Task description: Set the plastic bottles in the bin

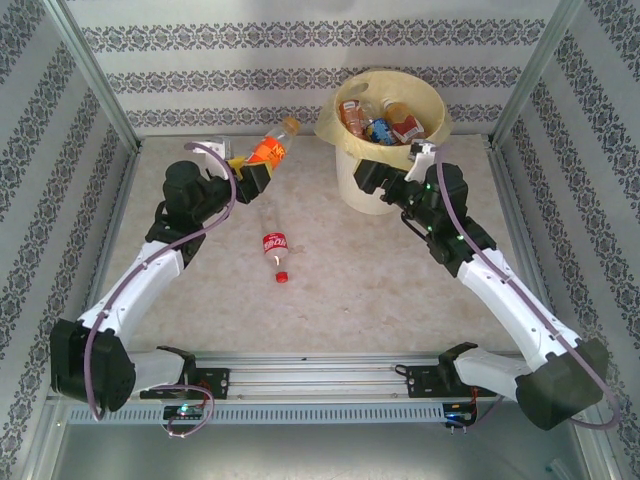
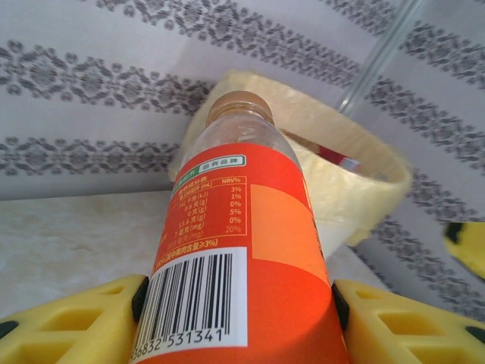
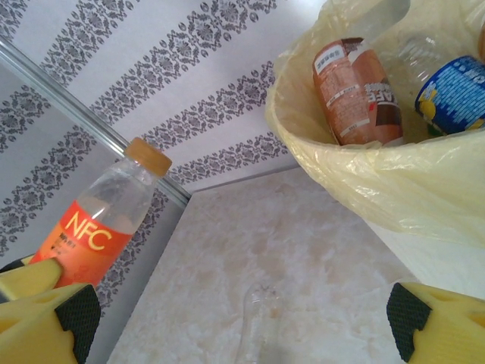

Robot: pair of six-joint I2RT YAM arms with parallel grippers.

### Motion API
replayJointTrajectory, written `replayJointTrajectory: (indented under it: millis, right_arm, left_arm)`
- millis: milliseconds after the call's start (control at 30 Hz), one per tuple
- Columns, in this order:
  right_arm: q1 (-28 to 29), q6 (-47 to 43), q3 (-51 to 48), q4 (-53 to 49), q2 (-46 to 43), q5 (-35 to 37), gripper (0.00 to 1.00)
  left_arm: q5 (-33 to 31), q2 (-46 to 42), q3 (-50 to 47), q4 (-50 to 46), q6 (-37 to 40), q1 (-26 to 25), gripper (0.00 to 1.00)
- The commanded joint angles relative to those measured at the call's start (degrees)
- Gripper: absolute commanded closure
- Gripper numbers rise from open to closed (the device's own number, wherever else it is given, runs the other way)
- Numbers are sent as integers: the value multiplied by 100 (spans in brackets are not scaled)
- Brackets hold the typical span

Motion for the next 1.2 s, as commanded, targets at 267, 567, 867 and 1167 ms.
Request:
replayJointTrajectory:
  millis: [267,567,867,1167]
  right_arm:
    - [57,1530,525,1875,877,-1820,2]
    - [198,1982,841,2292,1381,-2135,2]
    - [259,2160,1100,2300,1745,-2031,3]
    - [255,2104,1161,2219,1800,-1883,26]
  left_arm:
    - [1283,84,-166,1719,-1565,-292,46]
    - [1502,704,-12,2672,-2166,-593,46]
    - [1766,1112,113,3426,-2547,-807,46]
    - [1794,1186,159,3370,-2499,-862,46]
